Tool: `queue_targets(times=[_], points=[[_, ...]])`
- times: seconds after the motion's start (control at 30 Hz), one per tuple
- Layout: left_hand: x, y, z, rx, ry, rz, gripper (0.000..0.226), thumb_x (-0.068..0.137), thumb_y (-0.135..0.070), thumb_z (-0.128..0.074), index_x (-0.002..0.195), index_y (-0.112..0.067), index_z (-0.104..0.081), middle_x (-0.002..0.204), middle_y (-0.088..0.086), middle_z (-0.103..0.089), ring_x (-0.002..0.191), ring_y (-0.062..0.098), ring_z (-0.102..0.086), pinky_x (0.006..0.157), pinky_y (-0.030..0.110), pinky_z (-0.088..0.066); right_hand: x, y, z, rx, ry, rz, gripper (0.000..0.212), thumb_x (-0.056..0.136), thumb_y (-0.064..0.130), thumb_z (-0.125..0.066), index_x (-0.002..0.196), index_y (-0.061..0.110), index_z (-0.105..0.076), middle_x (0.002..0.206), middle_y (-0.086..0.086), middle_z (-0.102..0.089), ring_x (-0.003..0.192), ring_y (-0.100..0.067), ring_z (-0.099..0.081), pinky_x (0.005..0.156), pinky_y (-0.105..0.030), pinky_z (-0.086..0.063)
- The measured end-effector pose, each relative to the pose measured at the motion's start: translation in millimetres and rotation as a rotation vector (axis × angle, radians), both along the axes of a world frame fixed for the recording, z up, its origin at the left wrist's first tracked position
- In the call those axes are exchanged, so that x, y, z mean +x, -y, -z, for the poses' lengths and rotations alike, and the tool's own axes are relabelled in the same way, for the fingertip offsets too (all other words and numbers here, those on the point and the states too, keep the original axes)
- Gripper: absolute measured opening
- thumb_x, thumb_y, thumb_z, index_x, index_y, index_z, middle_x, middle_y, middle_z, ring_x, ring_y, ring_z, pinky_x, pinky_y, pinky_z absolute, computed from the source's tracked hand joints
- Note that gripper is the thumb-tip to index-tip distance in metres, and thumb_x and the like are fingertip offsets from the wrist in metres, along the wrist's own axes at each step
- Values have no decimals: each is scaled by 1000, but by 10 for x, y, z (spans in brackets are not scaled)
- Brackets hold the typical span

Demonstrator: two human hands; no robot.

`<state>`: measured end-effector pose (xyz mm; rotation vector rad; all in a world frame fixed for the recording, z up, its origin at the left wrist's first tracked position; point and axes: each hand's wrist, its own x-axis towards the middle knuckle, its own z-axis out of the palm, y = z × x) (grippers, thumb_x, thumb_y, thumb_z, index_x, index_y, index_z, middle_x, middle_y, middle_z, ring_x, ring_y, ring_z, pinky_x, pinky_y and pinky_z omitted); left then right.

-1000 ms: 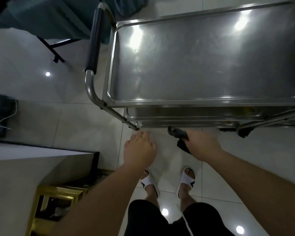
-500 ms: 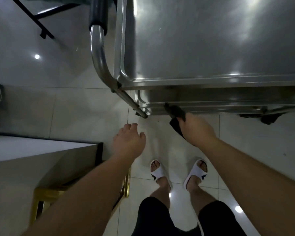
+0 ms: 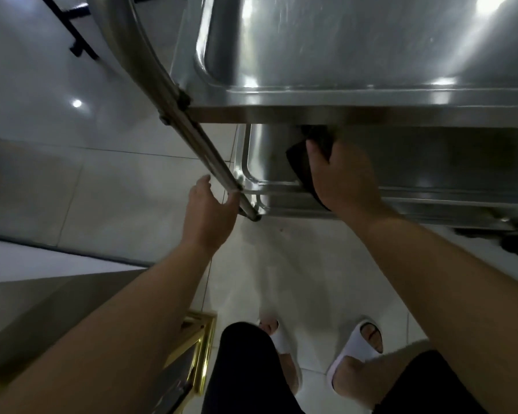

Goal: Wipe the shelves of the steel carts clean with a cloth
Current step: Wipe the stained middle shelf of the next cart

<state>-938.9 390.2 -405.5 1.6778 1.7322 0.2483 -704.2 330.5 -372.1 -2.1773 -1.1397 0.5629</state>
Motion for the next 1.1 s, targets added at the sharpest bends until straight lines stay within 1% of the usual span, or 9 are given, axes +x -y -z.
queue_targets(times=[0.1, 0.2, 0.33, 0.47, 0.6, 0.7, 0.83, 0.97, 1.1], points=[[132, -157, 137, 71, 206, -68, 48, 100, -38, -70, 141, -21, -53, 142, 2, -59, 128, 15, -57, 108, 43, -51, 17, -217, 95, 183, 93, -10, 43, 106, 43, -48, 102, 4, -66, 94, -19, -70, 89, -38, -67, 74, -36, -47], [266, -297, 219, 188, 397, -145, 23, 100, -29, -71, 118, -32, -56, 114, -3, -66, 97, 1, -68, 82, 30, -56, -6, -414, 231, 270, 167, -72, 41, 107, 44, -47, 108, 8, -67, 93, -13, -72, 84, -32, -69, 69, -31, -43], [392, -446, 348, 329, 550, -209, 12, 99, -21, -69, 108, -13, -68, 98, 4, -72, 93, 17, -71, 87, 38, -59, -179, -651, 562, 307, 186, -216, 34, 106, 45, -46, 120, 20, -64, 84, 7, -66, 68, -7, -59, 57, -22, -40], [410, -492, 534, 411, 597, -191, 21, 102, -27, -67, 91, -8, -66, 78, 1, -69, 73, 12, -70, 69, 28, -60, -476, -766, 984, 179, -30, -497, 26, 105, 40, -48, 122, 28, -63, 88, 12, -62, 76, 1, -58, 62, -17, -38], [443, -501, 629, 485, 630, -257, 37, 95, -32, -65, 77, 0, -59, 69, 13, -62, 61, 16, -60, 60, 36, -55, -612, -893, 1156, -58, -241, -580, 41, 98, 48, -29, 98, 35, -68, 103, 6, -69, 94, -13, -64, 83, -39, -48], [448, -523, 675, 523, 630, -261, 37, 91, -35, -63, 78, 0, -58, 70, 17, -57, 65, 24, -60, 66, 46, -55, -627, -999, 1210, -40, -47, -626, 46, 104, 40, -23, 124, 31, -63, 127, -3, -67, 115, -25, -62, 96, -47, -49], [483, -541, 717, 562, 655, -289, 28, 91, -30, -62, 77, -5, -57, 65, 9, -54, 63, 29, -59, 63, 46, -53, -700, -931, 1389, -34, 163, -699, 52, 110, 38, -16, 155, 30, -41, 164, 0, -39, 154, -25, -28, 125, -46, -21], [490, -560, 773, 559, 667, -340, 24, 88, -31, -63, 79, -10, -58, 63, 2, -55, 59, 19, -59, 59, 39, -53, -632, -767, 1512, -1, 346, -616, 56, 109, 44, -20, 159, 27, -37, 167, 5, -31, 156, -19, -22, 127, -42, -14], [490, -608, 795, 578, 701, -323, 38, 85, -31, -62, 80, 5, -51, 70, 26, -53, 59, 24, -55, 58, 46, -54, -130, -584, 1528, -77, 449, -512, 62, 106, 49, -22, 161, 24, -32, 170, 6, -26, 157, -16, -17, 128, -42, -13]])
